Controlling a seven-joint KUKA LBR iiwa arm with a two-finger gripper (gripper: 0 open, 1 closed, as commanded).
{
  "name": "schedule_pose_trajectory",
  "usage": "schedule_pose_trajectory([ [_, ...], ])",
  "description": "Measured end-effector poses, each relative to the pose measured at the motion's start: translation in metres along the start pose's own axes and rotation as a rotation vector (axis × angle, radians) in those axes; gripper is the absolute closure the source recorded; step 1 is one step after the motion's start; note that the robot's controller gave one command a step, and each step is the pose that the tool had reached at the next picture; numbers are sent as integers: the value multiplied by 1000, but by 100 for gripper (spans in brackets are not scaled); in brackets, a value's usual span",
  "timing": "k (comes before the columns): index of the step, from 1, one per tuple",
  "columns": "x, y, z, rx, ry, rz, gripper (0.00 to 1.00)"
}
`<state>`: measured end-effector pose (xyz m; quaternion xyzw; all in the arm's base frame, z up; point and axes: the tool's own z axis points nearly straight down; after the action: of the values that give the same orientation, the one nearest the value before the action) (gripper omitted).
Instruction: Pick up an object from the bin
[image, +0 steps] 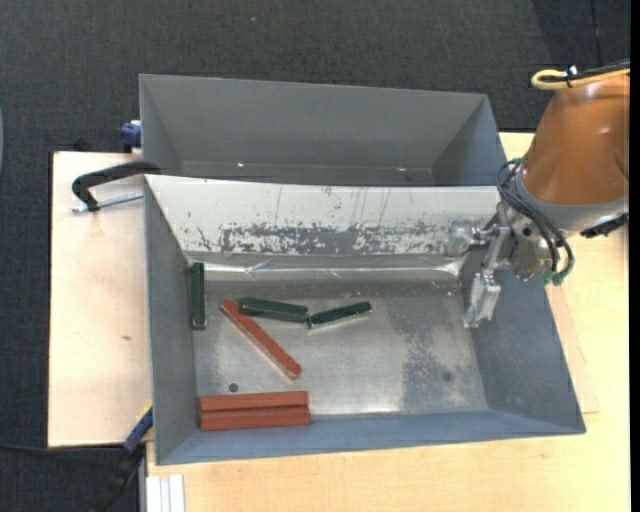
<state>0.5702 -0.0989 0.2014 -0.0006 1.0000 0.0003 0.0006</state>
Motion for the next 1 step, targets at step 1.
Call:
schedule_pose_trajectory([
  [1,0,0,0,0,0,0,0],
])
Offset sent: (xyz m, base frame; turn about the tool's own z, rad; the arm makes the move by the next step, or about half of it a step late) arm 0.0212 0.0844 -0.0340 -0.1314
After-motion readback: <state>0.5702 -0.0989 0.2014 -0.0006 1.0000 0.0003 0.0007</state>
